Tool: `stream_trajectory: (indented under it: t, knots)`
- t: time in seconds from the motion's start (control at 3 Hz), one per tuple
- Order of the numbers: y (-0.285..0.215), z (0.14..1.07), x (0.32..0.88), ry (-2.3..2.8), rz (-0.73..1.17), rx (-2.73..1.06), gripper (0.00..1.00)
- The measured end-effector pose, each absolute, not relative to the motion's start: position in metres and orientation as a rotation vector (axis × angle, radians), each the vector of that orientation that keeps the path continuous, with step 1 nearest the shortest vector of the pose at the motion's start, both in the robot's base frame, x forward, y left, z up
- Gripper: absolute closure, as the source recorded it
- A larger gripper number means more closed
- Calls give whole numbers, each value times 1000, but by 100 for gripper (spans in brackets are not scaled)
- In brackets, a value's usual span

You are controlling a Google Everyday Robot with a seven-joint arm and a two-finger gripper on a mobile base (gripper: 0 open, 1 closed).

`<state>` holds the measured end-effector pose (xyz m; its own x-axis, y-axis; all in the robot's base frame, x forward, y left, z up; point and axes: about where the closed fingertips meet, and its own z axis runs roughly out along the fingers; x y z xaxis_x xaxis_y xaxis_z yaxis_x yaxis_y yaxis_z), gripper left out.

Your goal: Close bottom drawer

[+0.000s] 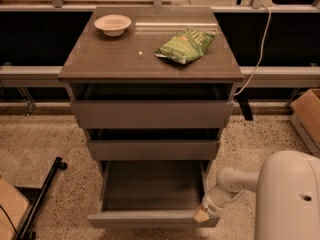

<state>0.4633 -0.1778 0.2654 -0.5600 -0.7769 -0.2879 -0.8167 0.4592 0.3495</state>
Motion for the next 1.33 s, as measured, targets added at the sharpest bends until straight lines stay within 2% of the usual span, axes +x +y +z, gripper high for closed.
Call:
stream_trajectory:
  t: [0.67, 1.33]
  knots:
    - [-198, 181, 445, 2754, 808, -1326, 100]
    - [-197, 173, 456, 2734, 789, -1302, 100]
